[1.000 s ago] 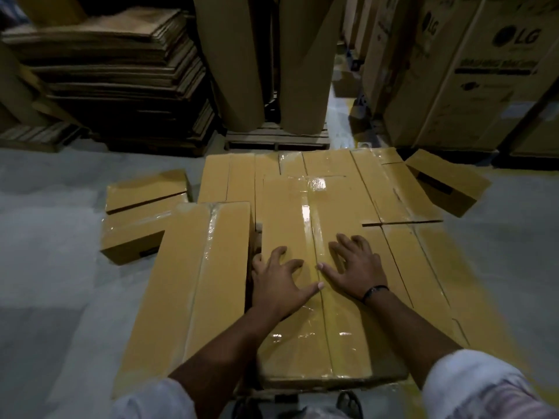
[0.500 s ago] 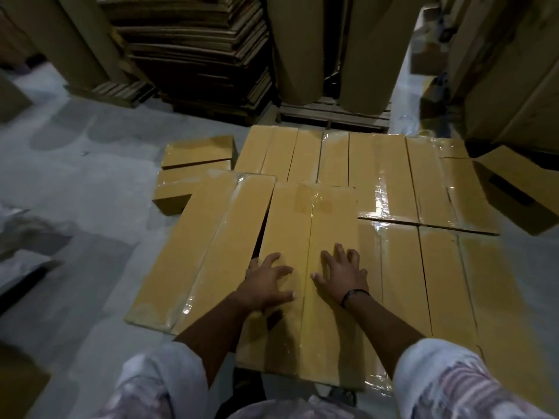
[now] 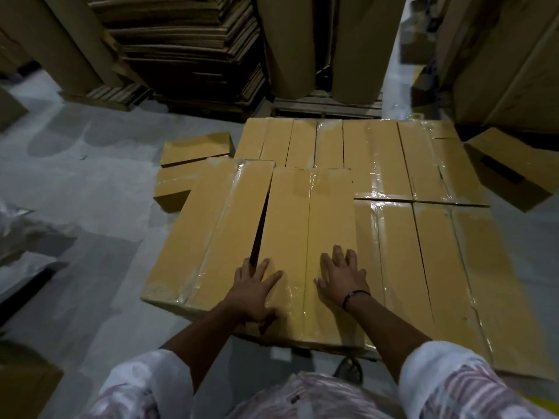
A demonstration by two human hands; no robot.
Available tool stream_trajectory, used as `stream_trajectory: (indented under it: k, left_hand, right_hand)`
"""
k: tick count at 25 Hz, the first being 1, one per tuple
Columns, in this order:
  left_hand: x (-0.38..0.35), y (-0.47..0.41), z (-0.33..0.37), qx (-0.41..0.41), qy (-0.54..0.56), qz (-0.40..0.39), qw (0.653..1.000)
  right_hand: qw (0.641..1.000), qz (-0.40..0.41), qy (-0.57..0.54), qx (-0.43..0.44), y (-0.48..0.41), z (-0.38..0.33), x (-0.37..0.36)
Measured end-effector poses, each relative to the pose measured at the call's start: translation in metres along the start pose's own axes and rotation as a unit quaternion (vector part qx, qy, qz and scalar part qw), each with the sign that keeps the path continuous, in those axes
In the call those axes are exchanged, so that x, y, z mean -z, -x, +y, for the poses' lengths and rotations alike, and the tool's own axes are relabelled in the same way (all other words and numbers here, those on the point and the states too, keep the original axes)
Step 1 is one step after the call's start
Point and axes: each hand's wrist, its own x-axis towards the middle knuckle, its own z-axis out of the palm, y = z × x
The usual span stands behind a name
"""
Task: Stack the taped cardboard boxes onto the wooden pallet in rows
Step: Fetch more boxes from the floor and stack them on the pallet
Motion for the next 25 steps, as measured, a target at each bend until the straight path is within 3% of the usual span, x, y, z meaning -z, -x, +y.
stream_trajectory:
  k: [7,12,25]
  left_hand:
    - [-0.044,0.045,-0.043,-0.051,-0.025,0.013,0.998]
    - [-0.050,0.051,-0.065,-0.074,-0.036,0.071,0.994]
    - [-0.046,0.050,-0.062,-0.061,0.006,0.069,0.996]
  right_hand:
    - [0.999,-0.013,-0.011,-0.051,0.071,-0.029,-0.046]
    - [0.996,-0.022,-0.024,-0.087,0.112,-0.036,-0.064]
    - [0.998,0.013,0.004,-0.068,0.132,-0.047,-0.057]
